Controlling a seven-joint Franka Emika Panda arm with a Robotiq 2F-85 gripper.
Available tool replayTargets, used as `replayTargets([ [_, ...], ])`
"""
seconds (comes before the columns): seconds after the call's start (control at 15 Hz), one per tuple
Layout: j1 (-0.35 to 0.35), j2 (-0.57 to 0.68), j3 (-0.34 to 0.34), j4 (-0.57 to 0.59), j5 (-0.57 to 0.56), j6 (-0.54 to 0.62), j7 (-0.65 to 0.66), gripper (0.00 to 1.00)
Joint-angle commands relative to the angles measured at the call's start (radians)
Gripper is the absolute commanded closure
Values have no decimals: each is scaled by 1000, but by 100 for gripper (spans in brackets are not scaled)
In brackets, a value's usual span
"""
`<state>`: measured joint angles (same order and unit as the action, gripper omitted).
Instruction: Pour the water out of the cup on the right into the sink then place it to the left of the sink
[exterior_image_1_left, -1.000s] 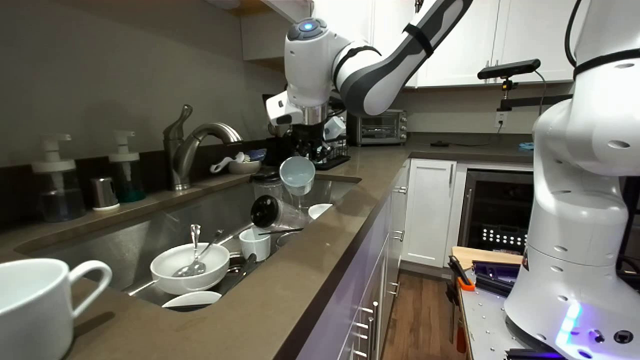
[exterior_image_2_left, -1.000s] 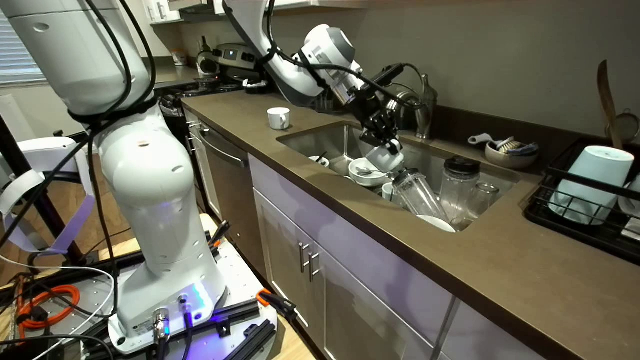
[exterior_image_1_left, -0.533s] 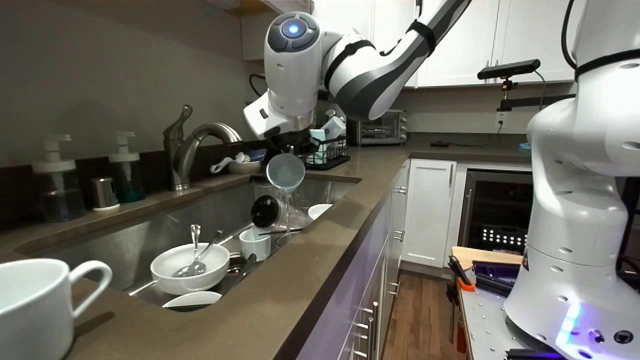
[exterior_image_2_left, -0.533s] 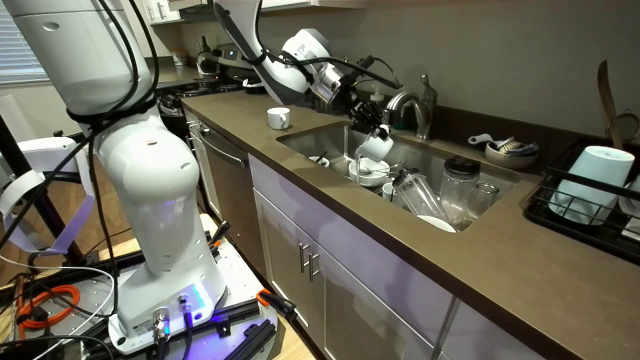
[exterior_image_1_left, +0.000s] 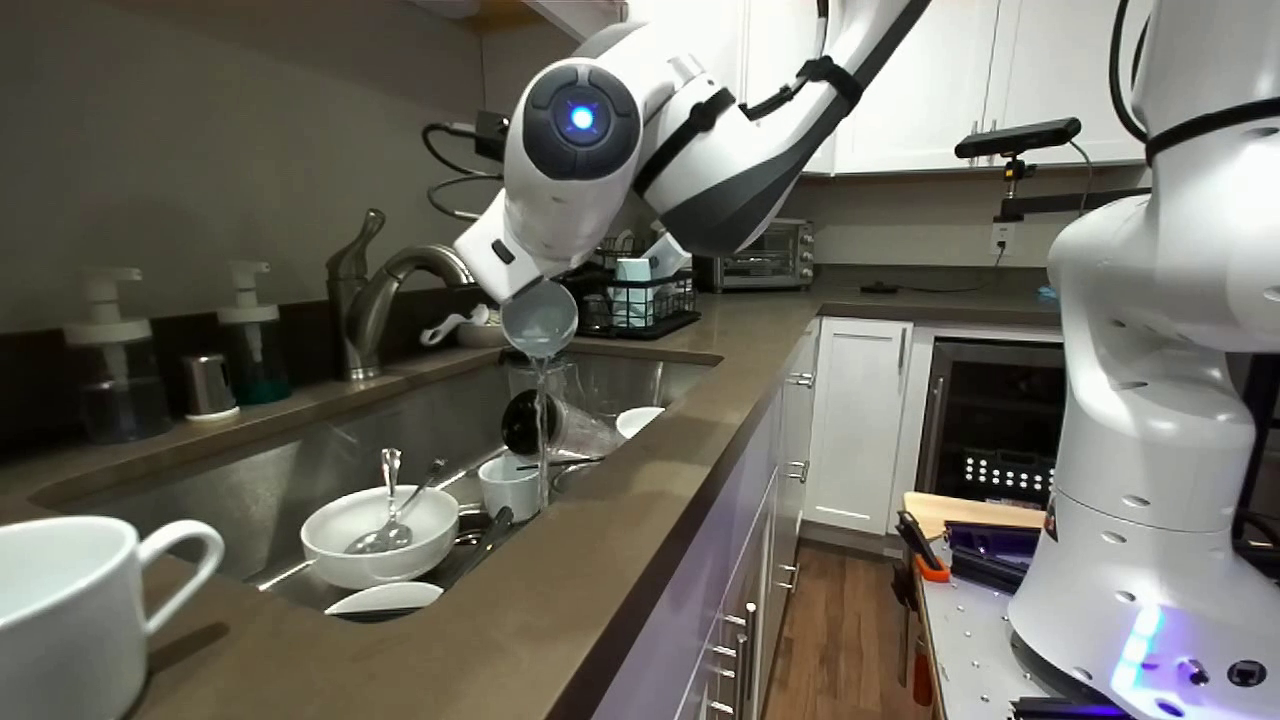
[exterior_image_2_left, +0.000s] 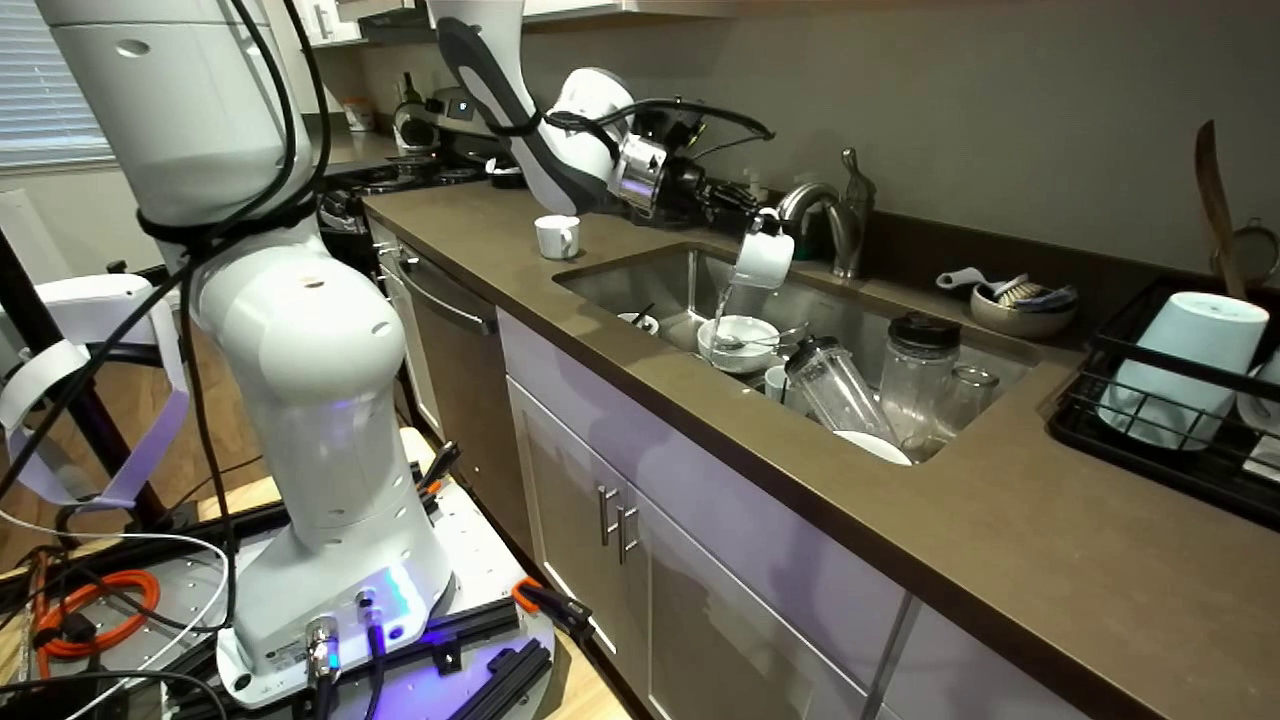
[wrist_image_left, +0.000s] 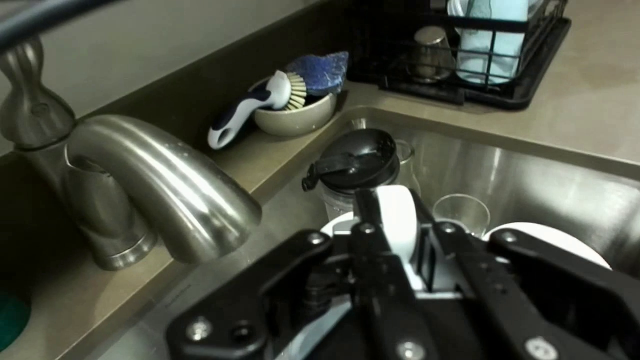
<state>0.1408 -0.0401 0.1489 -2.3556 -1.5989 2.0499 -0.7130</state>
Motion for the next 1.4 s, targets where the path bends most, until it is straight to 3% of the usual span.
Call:
replayTargets([
  [0.0, 3, 4, -2, 2, -24, -9, 3, 84],
  [0.53, 3, 9, -2, 7, -43, -13, 4, 84],
  [0.6, 3, 9, -1, 7, -43, -13, 4, 95],
  [1.33, 9, 68, 3, 8, -160, -239, -31, 95],
])
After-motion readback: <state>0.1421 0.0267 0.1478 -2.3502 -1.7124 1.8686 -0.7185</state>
